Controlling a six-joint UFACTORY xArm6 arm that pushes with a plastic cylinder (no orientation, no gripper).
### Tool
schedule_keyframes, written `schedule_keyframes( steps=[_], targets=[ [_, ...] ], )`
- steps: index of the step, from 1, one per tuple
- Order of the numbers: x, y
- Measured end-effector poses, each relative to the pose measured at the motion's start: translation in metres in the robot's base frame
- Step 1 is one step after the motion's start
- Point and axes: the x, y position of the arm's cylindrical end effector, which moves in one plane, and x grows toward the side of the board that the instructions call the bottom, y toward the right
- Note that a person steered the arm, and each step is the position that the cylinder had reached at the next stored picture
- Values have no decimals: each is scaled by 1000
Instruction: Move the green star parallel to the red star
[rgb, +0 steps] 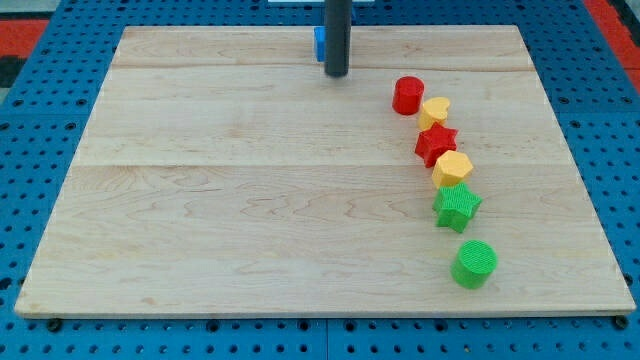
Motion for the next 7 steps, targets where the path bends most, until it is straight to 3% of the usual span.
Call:
schedule_keyframes(
  steps=[2, 3, 6, 7],
  targets=[
    [200, -6],
    [292, 18],
    [295, 73],
    [295, 204]
  ],
)
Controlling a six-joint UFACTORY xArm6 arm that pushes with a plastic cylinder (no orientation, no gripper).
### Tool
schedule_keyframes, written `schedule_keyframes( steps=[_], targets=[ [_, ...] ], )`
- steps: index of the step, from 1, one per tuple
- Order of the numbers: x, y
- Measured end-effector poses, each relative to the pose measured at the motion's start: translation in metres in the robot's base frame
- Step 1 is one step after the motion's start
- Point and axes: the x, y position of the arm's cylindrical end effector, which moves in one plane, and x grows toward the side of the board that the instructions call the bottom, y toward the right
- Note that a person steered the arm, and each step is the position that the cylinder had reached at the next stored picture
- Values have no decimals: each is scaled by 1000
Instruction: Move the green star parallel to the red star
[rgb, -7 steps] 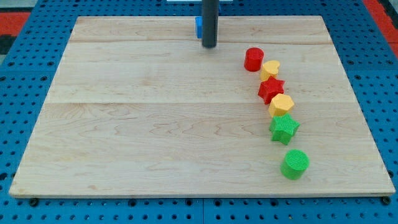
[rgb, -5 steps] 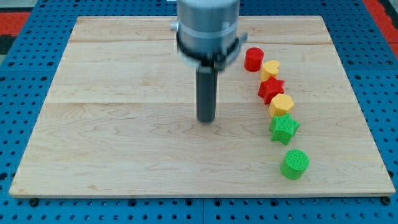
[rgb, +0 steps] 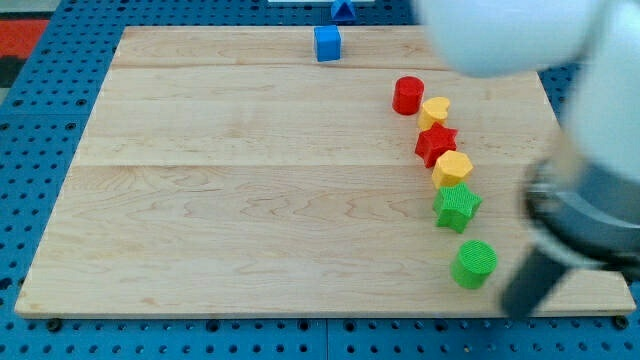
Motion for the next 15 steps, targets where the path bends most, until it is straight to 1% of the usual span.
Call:
schedule_keyframes(
  steps=[1, 3, 6, 7, 8, 10, 12, 13, 14, 15],
  targets=[
    [-1, 84],
    [-16, 61],
    [-16, 51],
    [-24, 18],
    [-70, -1],
    [-128, -91],
    [-130, -189],
    [-108, -208],
    [-104, -259],
    [-146, -263]
  ],
)
